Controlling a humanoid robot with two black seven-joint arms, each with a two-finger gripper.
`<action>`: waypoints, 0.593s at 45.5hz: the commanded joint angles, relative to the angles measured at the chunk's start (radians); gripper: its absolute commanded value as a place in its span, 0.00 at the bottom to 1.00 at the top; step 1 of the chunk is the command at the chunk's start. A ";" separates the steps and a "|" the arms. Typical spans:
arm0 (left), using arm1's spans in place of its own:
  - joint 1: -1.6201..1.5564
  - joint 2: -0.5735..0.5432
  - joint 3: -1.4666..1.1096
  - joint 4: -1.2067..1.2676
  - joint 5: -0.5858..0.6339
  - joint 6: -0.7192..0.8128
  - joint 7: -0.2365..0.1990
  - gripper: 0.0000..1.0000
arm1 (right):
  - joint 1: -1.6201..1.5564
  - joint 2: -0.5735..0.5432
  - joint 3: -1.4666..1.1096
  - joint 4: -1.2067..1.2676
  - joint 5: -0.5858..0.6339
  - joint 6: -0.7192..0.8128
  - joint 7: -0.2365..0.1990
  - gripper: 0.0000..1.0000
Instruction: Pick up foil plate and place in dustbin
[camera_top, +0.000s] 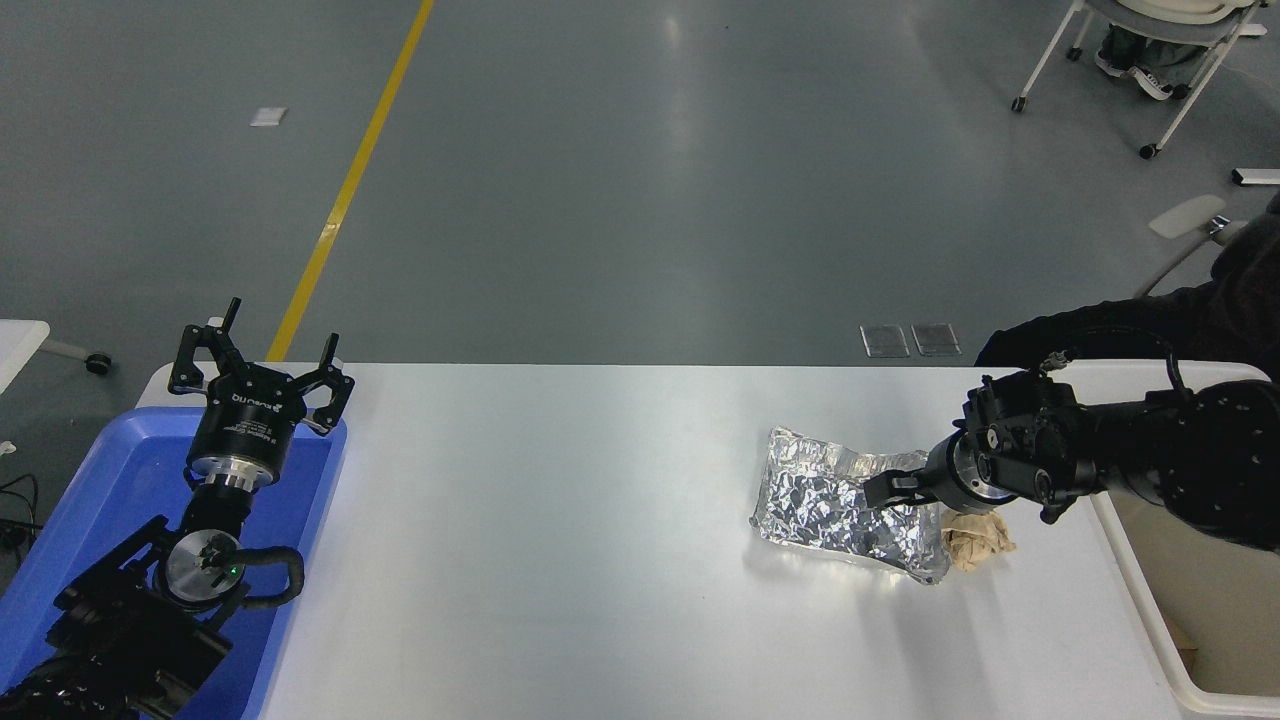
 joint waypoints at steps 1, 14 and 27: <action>-0.001 0.000 0.000 0.000 0.000 0.001 0.000 1.00 | -0.023 0.004 0.022 -0.017 0.000 -0.010 0.001 0.91; 0.000 0.000 0.000 0.000 0.000 0.001 0.000 1.00 | -0.027 0.010 0.024 -0.017 -0.002 -0.011 0.005 0.28; 0.000 0.000 0.000 0.000 0.000 0.001 0.000 1.00 | -0.015 0.007 0.011 -0.015 -0.004 -0.005 0.008 0.00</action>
